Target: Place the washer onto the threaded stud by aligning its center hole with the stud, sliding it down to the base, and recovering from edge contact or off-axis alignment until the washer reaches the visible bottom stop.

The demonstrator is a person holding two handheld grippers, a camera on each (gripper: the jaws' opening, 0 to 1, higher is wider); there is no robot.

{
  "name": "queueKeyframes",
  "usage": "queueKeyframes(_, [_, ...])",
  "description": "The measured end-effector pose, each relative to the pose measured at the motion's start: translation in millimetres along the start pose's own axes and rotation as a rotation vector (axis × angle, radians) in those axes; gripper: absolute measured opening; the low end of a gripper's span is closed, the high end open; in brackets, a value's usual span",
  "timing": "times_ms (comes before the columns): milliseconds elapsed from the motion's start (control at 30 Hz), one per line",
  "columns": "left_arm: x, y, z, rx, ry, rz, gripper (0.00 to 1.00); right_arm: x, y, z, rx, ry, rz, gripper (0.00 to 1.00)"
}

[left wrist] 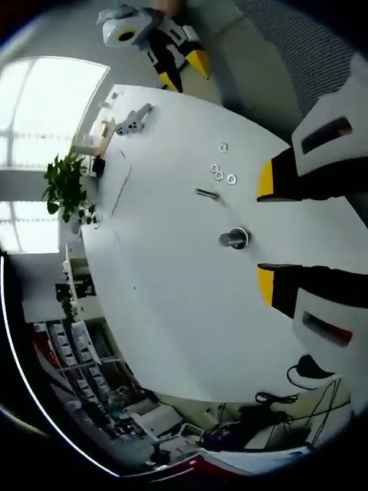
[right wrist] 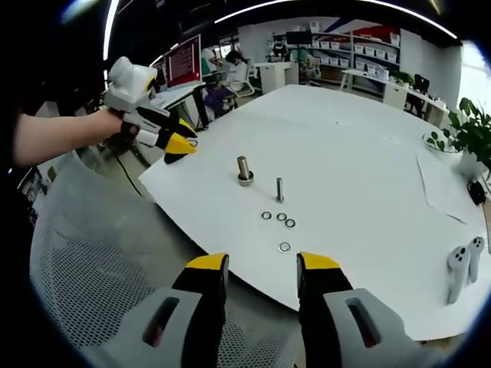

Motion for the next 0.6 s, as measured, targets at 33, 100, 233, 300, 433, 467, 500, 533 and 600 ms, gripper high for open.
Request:
queueKeyframes(33, [2,-0.5,-0.3,0.017,0.0,0.016,0.3,0,0.2,0,0.004,0.0,-0.003,0.38])
queueKeyframes(100, [8,1.1,-1.7,0.048,0.004,0.041,0.31,0,1.8,0,0.005,0.005,-0.014,0.38])
queueKeyframes(233, [16,3.3,-0.6,0.061,0.009,0.057,0.31,0,3.5,0,0.016,0.016,-0.029,0.39])
queueKeyframes(300, [21,2.9,0.3,0.056,0.007,0.065,0.31,-1,3.2,0,0.017,0.011,-0.033,0.39])
queueKeyframes(433, [33,2.3,0.9,0.085,0.017,0.101,0.32,-3,6.5,-2,0.029,0.009,-0.058,0.4])
queueKeyframes(467, [35,4.3,0.1,0.11,0.019,0.109,0.33,-3,7.3,-2,0.035,0.011,-0.065,0.4])
queueKeyframes(500, [37,6.6,1.4,0.13,0.026,0.108,0.33,-3,7.6,-1,0.037,0.014,-0.068,0.4])
queueKeyframes(533, [41,10.0,2.8,0.133,0.029,0.103,0.33,-3,7.9,-1,0.038,0.017,-0.071,0.4])
queueKeyframes(600, [49,13.1,5.4,0.114,0.018,0.112,0.33,-3,8.4,1,0.037,0.023,-0.074,0.4])
Point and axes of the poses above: the point that each gripper's makers call its tool centre point, and the gripper's own axes: x roughly backward along the fingers, z roughly to its right, y roughly out of its underside, the point moved 3 cm from there along x, roughly backward along the fingers, and after that the axes turned 3 degrees about x, right-handed, at the moved point
